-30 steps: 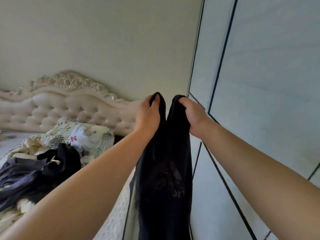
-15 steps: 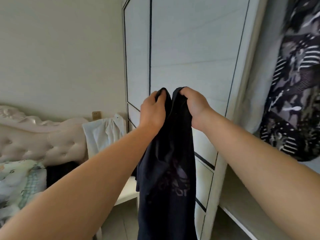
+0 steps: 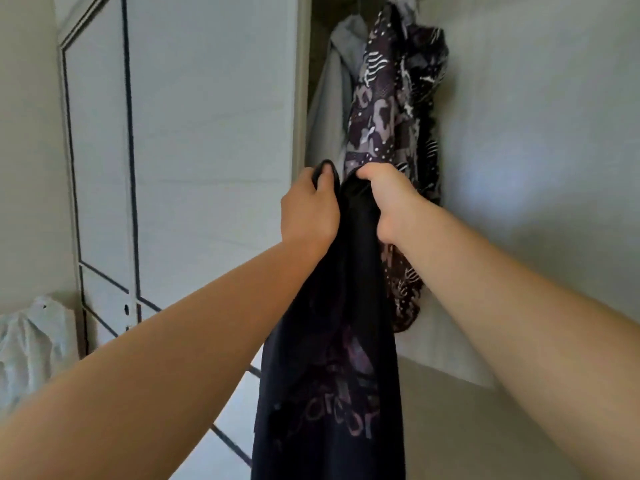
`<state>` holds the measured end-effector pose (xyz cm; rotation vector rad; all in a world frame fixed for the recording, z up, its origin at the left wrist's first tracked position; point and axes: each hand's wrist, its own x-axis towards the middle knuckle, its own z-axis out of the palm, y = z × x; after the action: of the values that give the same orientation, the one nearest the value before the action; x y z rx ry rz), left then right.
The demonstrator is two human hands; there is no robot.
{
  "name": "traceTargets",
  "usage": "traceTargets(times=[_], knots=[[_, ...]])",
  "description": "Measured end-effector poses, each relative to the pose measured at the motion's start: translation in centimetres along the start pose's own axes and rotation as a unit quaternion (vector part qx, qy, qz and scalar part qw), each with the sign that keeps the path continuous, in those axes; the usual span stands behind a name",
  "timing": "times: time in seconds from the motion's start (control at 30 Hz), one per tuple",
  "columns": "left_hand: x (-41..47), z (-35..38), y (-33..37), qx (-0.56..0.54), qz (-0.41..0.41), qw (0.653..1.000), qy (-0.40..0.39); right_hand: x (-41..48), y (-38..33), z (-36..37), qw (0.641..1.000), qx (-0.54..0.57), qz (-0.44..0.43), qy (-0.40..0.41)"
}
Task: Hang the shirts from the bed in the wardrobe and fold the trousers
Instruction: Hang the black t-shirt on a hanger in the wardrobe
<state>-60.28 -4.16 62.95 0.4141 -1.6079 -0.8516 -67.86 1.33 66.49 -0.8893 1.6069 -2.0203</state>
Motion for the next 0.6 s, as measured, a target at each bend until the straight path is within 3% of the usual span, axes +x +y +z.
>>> traceTargets(times=[0.23,0.4,0.6], knots=[[2.1,10.5,3.9,-0.066,0.024,0.997,-0.023,3.6,-5.4,-8.7,0.997,-0.046,-0.042,0.054],[3.9,17.4,7.0,-0.058,0.064,0.996,-0.024,5.9,-9.3,-14.7,0.993,-0.073,-0.068,0.067],[5.4,25.0,9.4,-0.039,0.076,0.993,-0.081,8.5,-12.3,-21.8,0.99,-0.099,-0.084,0.059]])
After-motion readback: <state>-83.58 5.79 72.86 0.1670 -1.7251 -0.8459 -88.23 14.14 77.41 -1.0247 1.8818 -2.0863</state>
